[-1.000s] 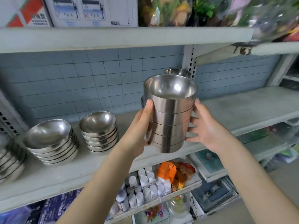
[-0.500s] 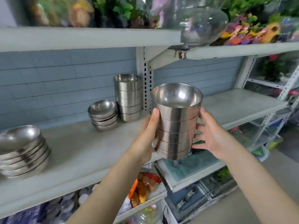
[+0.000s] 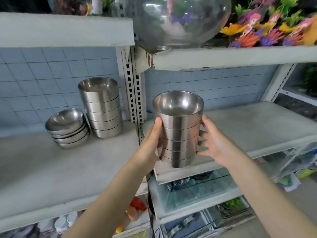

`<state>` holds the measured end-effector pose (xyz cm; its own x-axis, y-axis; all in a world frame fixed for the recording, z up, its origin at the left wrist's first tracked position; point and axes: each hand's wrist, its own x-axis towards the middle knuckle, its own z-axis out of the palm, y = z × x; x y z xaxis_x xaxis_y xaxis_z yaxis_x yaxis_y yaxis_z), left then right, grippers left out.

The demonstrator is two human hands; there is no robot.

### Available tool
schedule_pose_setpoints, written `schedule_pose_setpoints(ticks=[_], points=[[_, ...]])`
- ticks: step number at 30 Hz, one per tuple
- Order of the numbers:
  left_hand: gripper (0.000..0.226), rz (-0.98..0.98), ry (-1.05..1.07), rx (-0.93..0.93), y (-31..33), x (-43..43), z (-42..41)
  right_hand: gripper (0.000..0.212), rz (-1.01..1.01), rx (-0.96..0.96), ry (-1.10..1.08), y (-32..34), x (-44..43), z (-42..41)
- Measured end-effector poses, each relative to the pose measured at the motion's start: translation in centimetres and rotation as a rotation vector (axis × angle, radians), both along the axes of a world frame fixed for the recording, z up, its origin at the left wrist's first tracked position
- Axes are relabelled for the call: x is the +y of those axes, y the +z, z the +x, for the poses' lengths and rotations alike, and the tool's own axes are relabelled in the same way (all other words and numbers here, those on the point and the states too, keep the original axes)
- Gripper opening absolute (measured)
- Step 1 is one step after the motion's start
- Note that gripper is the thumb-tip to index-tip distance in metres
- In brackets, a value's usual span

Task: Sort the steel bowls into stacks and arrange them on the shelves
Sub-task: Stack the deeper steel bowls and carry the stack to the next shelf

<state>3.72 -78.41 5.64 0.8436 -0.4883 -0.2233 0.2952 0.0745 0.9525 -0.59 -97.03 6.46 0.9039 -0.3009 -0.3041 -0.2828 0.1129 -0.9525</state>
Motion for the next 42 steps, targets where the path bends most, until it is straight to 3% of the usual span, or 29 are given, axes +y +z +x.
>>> schedule_pose_setpoints(ticks=[3,6,8,10,13,15,18,20,22,25,28,30,35,42], points=[[0.094,0.027,0.051,-0.014,-1.0,-1.1,3.4,0.047,0.020,-0.010,0.032,-1.2,-1.1,3.8],[0.078,0.039,0.080,-0.013,-1.5,-2.1,6.3,0.079,0.026,-0.021,0.075,-2.3,-1.8,6.9],[0.075,0.049,0.081,-0.021,-1.8,-2.9,7.9,0.088,0.033,-0.036,0.094,-2.7,-2.5,8.7],[0.075,0.066,0.106,-0.024,-1.9,-3.6,9.4,0.086,0.041,-0.039,0.096,-2.7,-3.2,10.4],[0.052,0.040,0.128,-0.004,-1.9,-4.8,11.4,0.075,0.031,-0.026,0.112,-2.6,-4.3,13.0],[0.044,0.013,0.153,-0.003,-2.2,-5.4,12.9,0.058,0.015,-0.023,0.123,-2.6,-5.0,14.7],[0.063,0.019,0.201,-0.010,-2.7,-6.3,14.2,0.036,0.021,-0.026,0.139,-2.7,-5.8,16.8],[0.076,0.030,0.236,0.000,-2.9,-6.9,14.8,0.035,0.036,-0.037,0.176,-2.9,-6.3,18.1],[0.081,0.011,0.263,0.028,-3.0,-7.2,15.6,0.049,0.039,-0.037,0.208,-3.0,-6.8,19.2],[0.071,0.011,0.280,0.039,-2.9,-7.6,17.0,0.075,0.034,-0.021,0.255,-3.1,-7.2,20.4],[0.084,0.029,0.276,0.074,-2.8,-7.6,18.2,0.080,0.032,-0.022,0.274,-3.1,-7.4,21.5],[0.097,0.049,0.275,0.111,-2.8,-7.3,18.9,0.072,0.025,-0.019,0.289,-3.0,-7.4,22.2],[0.096,0.055,0.290,0.128,-2.5,-7.2,20.3,0.061,0.038,-0.025,0.312,-3.2,-7.2,23.3],[0.090,0.077,0.267,0.105,-2.7,-6.9,20.8,0.014,0.056,-0.041,0.312,-3.7,-6.7,23.1]])
